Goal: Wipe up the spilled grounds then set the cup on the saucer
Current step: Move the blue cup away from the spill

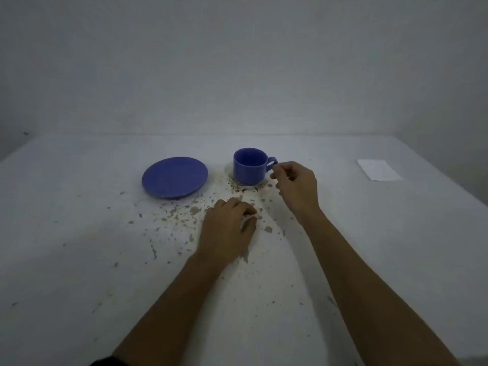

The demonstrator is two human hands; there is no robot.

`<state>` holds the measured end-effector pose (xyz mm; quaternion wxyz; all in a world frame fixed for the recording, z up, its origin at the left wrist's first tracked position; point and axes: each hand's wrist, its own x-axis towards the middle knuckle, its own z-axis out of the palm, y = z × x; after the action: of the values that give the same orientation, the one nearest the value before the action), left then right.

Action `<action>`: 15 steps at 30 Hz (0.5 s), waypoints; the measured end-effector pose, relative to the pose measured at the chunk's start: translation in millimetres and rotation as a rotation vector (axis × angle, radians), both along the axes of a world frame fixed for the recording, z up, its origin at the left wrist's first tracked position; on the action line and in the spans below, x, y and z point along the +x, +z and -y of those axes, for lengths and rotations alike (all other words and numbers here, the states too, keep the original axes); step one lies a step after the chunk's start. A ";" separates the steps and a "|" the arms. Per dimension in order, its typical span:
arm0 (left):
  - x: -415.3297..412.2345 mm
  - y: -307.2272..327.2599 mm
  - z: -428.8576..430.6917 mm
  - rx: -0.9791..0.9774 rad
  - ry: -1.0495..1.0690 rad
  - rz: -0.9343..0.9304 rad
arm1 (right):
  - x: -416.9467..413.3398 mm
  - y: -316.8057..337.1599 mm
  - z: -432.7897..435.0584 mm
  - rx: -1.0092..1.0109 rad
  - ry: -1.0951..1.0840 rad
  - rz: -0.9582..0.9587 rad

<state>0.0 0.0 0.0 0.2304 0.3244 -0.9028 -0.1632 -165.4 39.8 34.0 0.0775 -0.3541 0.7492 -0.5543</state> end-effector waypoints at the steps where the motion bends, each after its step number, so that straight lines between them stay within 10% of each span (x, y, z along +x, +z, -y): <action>1: -0.4 -2.8 3.7 0.008 -0.012 -0.019 | -2.8 0.7 5.2 -0.017 -0.033 -0.007; 15: -0.5 -9.1 9.7 0.042 -0.022 -0.086 | -29.0 -8.4 52.2 0.074 0.021 0.267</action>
<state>-0.5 -9.7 -9.1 0.2605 0.3121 -0.8918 -0.1984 -194.5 -12.4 25.6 0.1954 -0.2819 0.7483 -0.5679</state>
